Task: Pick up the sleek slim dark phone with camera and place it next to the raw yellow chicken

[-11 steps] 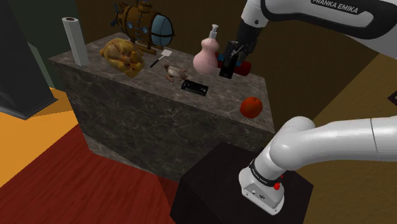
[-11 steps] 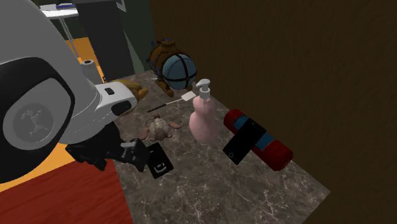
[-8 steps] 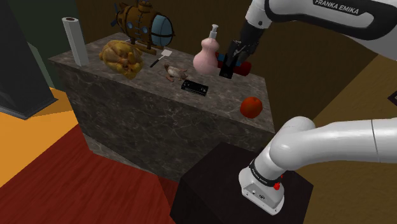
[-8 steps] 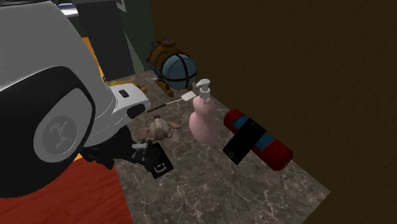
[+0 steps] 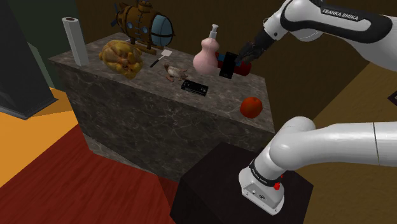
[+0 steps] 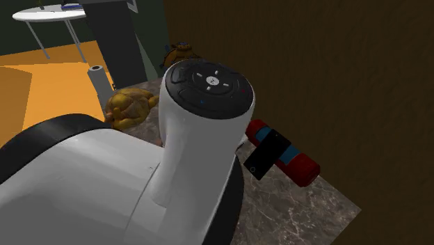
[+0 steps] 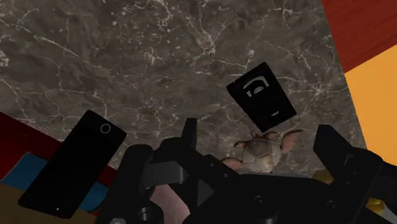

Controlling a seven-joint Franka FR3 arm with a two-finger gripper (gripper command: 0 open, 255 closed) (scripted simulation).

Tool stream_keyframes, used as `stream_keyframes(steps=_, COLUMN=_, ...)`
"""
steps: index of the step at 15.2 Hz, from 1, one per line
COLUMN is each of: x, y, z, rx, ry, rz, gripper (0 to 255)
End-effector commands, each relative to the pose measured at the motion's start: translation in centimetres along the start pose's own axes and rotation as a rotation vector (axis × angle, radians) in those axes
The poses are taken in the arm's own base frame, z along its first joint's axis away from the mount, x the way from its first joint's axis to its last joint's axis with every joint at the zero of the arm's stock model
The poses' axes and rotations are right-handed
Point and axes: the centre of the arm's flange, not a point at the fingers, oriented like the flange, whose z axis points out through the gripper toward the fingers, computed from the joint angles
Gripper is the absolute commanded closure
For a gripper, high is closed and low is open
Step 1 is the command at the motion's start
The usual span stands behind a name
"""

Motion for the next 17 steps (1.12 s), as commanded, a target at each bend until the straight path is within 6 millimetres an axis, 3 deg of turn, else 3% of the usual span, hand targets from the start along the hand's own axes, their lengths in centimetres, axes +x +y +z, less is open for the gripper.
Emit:
stream_keyframes(steps=1, x=-0.1, y=3.6, z=0.7, rx=0.059, ry=0.055, rz=0.004, gripper=0)
stream_keyframes(steps=9, x=-0.4, y=16.6, z=5.4, rx=0.3, ry=0.255, rz=0.028, gripper=0)
stream_keyframes(steps=17, x=0.2, y=28.2, z=13.1, rx=0.54, ry=0.456, rz=0.052, gripper=0)
